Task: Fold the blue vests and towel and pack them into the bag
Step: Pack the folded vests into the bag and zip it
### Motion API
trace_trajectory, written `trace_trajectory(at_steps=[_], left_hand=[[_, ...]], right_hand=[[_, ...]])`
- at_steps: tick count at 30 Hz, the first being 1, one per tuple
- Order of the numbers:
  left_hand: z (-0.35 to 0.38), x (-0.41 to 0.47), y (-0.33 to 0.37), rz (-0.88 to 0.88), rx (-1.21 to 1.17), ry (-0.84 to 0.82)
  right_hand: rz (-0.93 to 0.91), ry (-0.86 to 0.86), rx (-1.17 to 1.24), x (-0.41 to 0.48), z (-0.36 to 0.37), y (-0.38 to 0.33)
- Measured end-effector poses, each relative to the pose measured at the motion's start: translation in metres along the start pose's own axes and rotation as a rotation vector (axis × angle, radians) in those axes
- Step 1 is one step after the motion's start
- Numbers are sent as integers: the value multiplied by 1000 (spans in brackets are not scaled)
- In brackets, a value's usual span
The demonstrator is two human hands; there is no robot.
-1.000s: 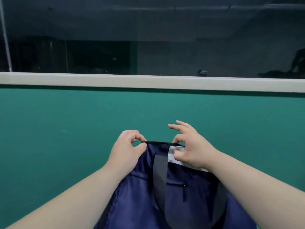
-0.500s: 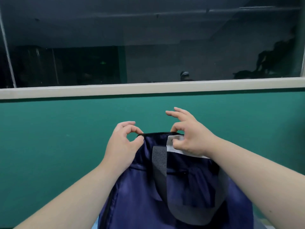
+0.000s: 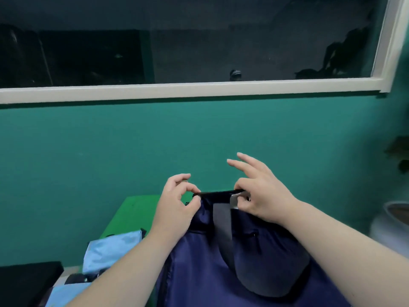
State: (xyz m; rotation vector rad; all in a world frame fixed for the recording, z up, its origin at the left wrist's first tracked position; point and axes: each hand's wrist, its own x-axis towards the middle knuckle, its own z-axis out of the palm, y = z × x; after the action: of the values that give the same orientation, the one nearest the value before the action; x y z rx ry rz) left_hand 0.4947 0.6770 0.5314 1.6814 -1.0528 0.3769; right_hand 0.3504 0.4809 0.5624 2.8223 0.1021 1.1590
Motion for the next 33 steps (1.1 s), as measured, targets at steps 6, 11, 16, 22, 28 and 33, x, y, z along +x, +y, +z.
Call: trace_trajectory(at_steps=[6,11,16,22,28,33], left_hand=[[13,-99,-58,-132,110,-315],[16,-139,-66,-238,150,-370],[15,-137,-67,-187,185,-434],[28,-123,-73,-279,172,-438],[32,-44,-69,-315,197,-250],[9,-6,-51,-232,178,-152]], right_hand=[[46,-250,91,-105,69,-37],[234,-513,175,-152,82,-28],[389,-620,202,-169,74,11],[535,-608,289,-169,69,41],[573,-429,289,-98,56,65],[507,-258,281,-58,29,71]])
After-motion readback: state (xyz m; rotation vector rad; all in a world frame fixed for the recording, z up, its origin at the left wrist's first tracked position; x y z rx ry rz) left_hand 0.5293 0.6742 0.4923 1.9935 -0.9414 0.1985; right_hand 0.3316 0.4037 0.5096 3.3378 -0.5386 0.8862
